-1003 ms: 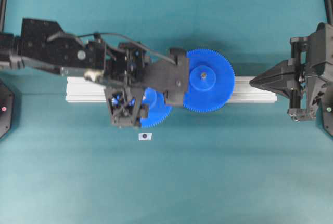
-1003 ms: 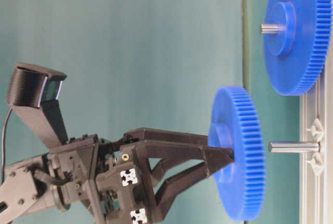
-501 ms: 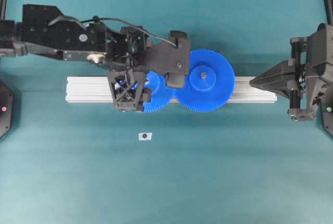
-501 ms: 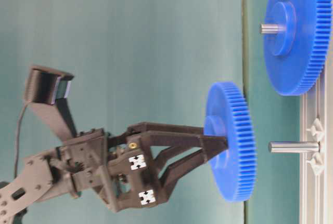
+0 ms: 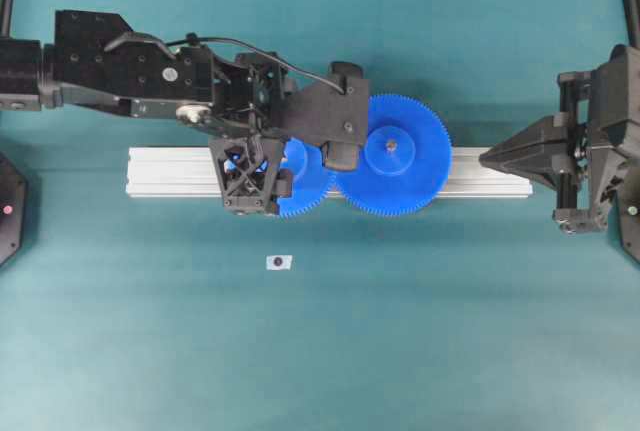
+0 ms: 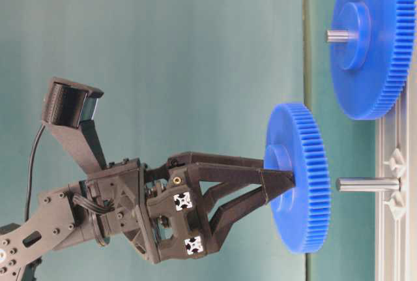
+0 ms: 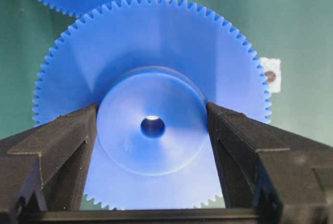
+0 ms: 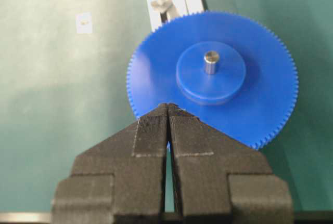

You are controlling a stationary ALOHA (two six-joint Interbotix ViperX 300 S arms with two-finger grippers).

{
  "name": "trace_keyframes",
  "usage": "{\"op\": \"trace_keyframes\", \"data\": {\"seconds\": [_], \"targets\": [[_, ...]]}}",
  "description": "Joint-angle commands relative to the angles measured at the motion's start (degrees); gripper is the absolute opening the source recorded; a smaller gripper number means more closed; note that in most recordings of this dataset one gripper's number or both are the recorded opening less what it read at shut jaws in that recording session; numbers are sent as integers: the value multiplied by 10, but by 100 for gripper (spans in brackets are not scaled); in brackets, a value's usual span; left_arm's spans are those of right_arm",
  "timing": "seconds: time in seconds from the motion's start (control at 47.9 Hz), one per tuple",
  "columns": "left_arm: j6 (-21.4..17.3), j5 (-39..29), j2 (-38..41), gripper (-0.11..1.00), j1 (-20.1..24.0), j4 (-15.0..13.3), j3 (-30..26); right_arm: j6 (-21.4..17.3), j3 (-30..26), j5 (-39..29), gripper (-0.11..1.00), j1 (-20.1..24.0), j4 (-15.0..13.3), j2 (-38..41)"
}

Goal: Insert the small gear onto the shaft.
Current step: 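Align the gear's bore with the left shaft, meshing with the large gear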

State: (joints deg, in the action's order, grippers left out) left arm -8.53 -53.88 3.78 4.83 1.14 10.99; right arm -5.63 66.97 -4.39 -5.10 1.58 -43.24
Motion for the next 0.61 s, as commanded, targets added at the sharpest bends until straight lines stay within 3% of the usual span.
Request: {"op": "trace_keyframes", "data": {"seconds": [0.0,0.585], "targets": [[2,4,-7,70,-1,2,-15,-7,-6,5,3,-2,1,0],[2,13,32,70,-1,1,9,-7,-6,5,3,-2,1,-1]]}}
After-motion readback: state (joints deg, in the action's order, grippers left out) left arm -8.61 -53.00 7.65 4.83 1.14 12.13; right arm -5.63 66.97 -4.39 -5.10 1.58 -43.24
